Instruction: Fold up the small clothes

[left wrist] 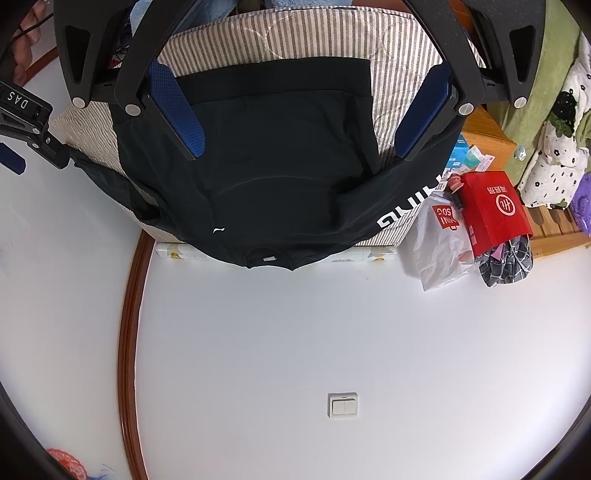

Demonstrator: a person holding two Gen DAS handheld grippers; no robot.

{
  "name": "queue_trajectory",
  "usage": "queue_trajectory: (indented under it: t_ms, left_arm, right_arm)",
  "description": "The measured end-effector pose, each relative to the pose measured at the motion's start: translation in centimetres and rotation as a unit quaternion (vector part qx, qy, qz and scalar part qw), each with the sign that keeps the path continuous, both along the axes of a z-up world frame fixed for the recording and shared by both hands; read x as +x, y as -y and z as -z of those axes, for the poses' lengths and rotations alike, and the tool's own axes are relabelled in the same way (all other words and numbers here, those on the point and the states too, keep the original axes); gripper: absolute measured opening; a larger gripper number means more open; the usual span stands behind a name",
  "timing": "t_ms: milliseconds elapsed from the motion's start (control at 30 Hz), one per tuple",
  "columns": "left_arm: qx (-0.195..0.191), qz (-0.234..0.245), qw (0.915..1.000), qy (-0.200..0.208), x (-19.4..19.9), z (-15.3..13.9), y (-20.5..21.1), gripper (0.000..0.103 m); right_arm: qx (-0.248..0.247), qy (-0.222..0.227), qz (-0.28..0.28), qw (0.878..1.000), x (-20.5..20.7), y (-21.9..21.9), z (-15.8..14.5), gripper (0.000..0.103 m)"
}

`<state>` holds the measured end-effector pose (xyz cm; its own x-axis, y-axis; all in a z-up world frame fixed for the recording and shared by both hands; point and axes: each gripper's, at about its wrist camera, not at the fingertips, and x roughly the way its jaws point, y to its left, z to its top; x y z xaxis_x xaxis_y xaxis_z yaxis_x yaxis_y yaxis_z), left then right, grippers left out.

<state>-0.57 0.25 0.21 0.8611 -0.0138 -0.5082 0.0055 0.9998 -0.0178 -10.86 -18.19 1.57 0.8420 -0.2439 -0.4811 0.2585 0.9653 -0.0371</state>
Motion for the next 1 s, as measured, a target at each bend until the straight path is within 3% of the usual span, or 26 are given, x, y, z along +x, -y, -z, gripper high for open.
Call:
queue_trajectory:
  t_ms: [600, 1000]
  left_arm:
    - [-0.001, 0.000, 1.0000, -0.002, 0.2, -0.1, -0.5, 0.103]
    - [-0.014, -0.002, 0.9996, -0.024, 3.3, 0.7, -1.2, 0.103]
  right_arm:
    - [0.000, 0.008, -0.012, 1.000, 0.0, -0.5, 0.1, 0.103]
    - [0.002, -0.016, -0.013, 1.000, 2.8, -0.4, 0.6, 0.103]
